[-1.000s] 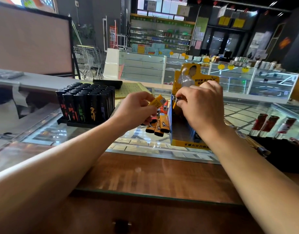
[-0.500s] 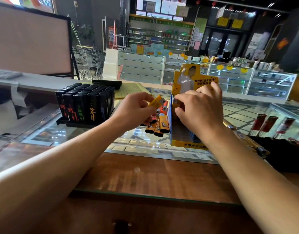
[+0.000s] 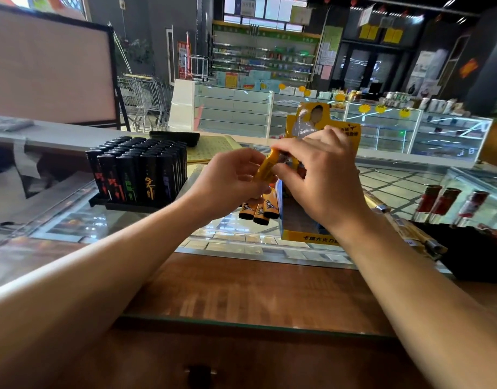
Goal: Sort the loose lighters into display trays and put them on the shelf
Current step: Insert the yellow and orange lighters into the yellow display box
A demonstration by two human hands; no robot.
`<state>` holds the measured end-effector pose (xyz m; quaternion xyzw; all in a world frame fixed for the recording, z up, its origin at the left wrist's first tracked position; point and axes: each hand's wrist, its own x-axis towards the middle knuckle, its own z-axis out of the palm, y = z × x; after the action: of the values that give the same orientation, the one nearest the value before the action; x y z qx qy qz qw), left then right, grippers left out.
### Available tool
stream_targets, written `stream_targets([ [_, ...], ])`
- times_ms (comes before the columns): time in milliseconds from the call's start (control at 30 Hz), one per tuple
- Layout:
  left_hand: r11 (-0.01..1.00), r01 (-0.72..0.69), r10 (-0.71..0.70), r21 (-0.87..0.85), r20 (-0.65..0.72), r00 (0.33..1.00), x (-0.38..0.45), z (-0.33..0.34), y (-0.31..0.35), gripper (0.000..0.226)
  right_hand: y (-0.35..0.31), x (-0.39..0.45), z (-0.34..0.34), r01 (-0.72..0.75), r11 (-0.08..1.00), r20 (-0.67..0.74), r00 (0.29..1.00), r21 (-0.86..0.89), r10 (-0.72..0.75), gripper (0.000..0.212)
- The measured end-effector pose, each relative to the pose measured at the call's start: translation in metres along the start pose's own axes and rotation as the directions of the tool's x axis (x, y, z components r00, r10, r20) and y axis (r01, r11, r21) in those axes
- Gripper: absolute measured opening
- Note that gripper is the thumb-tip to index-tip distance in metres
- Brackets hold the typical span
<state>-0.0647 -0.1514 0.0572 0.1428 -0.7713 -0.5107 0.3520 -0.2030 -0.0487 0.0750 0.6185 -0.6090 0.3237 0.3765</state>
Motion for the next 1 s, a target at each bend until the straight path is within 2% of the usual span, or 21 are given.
stream_targets([
  [67,0.998,0.021,-0.020,-0.057,0.027,0.999,-0.001,0.000,0.002,0.011,0.003,0.001,-0.001,-0.009,0.998,-0.006,1.000,0.065,0.010,0.028],
  [167,0.990,0.078,-0.071,-0.117,0.058,0.996,-0.001,-0.002,0.003,0.022,0.008,0.001,-0.004,-0.012,0.995,0.032,0.999,0.096,0.009,0.024],
  [300,0.993,0.046,-0.035,-0.112,0.103,0.994,-0.002,-0.004,0.004,0.020,0.013,0.000,-0.007,-0.008,0.996,0.026,1.000,0.088,0.006,0.027],
  [400,0.989,0.043,-0.032,-0.141,0.081,0.996,-0.003,-0.006,0.006,0.021,0.012,-0.002,-0.010,-0.014,0.992,0.039,0.999,0.124,0.009,0.032],
  [533,0.998,-0.003,0.003,-0.060,0.000,1.000,-0.004,-0.003,0.007,0.018,0.006,-0.003,-0.009,-0.044,0.980,0.050,0.998,0.192,0.035,0.038],
  [767,0.967,-0.153,0.179,0.202,-0.116,0.977,-0.003,0.004,0.004,0.026,0.006,-0.003,-0.008,-0.135,0.972,0.054,0.990,0.192,0.126,0.036],
  [867,0.955,-0.172,0.212,0.243,-0.149,0.966,-0.002,0.006,-0.001,0.028,0.005,-0.003,-0.008,-0.147,0.969,0.053,0.989,0.199,0.140,0.034],
  [1000,0.949,-0.187,0.233,0.253,-0.166,0.958,-0.001,0.008,-0.001,0.016,0.003,-0.003,-0.011,-0.157,0.962,0.020,0.988,0.222,0.156,0.031],
])
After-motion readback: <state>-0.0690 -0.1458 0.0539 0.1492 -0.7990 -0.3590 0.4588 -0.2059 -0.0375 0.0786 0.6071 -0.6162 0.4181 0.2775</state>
